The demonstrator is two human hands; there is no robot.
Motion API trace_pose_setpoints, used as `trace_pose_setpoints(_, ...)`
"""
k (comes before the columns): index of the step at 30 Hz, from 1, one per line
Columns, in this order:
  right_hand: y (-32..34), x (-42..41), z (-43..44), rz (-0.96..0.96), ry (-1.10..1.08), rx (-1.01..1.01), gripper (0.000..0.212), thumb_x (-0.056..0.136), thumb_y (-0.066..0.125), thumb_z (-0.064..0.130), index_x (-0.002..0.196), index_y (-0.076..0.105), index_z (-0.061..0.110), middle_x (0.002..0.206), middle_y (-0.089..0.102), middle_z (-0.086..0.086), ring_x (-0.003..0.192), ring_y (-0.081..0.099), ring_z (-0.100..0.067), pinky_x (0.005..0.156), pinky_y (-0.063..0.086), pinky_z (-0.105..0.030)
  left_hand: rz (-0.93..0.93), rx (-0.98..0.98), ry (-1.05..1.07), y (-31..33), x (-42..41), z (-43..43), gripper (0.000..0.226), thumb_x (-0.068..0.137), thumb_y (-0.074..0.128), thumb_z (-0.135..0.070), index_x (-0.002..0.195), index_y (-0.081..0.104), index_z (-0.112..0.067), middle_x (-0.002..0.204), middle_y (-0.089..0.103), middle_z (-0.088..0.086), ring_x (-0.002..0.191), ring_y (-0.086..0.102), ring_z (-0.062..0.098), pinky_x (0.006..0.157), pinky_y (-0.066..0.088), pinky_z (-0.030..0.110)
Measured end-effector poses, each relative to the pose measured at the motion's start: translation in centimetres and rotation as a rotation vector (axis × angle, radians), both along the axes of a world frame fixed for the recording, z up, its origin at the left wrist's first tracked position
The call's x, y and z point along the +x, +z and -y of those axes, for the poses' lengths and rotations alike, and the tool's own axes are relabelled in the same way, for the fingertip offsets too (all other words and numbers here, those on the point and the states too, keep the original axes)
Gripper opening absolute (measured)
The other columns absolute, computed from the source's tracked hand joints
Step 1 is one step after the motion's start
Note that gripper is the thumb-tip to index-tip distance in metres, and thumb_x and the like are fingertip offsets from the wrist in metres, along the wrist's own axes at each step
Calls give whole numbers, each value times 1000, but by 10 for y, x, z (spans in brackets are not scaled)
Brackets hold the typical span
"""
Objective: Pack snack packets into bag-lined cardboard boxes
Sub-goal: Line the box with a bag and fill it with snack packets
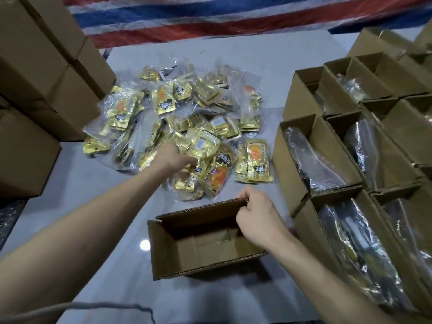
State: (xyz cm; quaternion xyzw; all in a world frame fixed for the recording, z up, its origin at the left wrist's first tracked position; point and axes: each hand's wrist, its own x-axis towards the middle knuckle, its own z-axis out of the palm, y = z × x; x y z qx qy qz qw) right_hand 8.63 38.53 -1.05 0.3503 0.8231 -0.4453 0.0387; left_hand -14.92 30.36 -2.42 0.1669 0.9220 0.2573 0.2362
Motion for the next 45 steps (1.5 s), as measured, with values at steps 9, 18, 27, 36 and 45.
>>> trace_pose_setpoints(9, -1, 0, 0, -28, -4, -42, 25, 82, 41, 4, 92, 53, 24, 83, 60, 0, 82, 61, -24, 64, 46, -30, -18, -54, -48, -5, 20, -27, 55, 72, 89, -24, 99, 46, -4, 86, 59, 3, 71, 57, 15, 53, 45, 29)
trace_pose_setpoints(18, -1, -3, 1, -18, -35, -12, 16, 84, 45, 9, 88, 54, 22, 83, 62, -2, 84, 61, -26, 73, 51, -35, 70, 113, -110, 20, 24, -3, 35, 88, 72, -6, 116, 52, -3, 105, 63, 14, 87, 70, 33, 72, 61, 49)
trace_pose_setpoints(27, 3, -5, 2, 21, 14, -120, 30, 81, 64, 44, 106, 51, 34, 103, 60, 10, 79, 61, -3, 67, 43, -28, 49, 240, -163, 72, 29, 21, 46, 87, 65, 6, 127, 45, -4, 110, 60, 17, 85, 69, 35, 65, 58, 44)
trace_pose_setpoints(36, 44, -6, -13, -359, -234, -172, 48, 93, 57, 58, 129, 52, 27, 124, 56, 9, 112, 53, -9, 92, 36, -30, 140, 663, -147, 134, 41, 47, 40, 79, 70, 10, 112, 66, -13, 103, 75, 12, 90, 73, 26, 70, 62, 34)
trace_pose_setpoints(45, 93, -8, -16, -743, -85, -1040, 59, 88, 51, 54, 135, 60, 18, 135, 61, -14, 121, 59, -32, 99, 51, -45, 646, 1035, -314, 173, 73, 63, 58, 78, 58, 3, 134, 51, -10, 108, 72, 6, 92, 71, 19, 83, 57, 32)
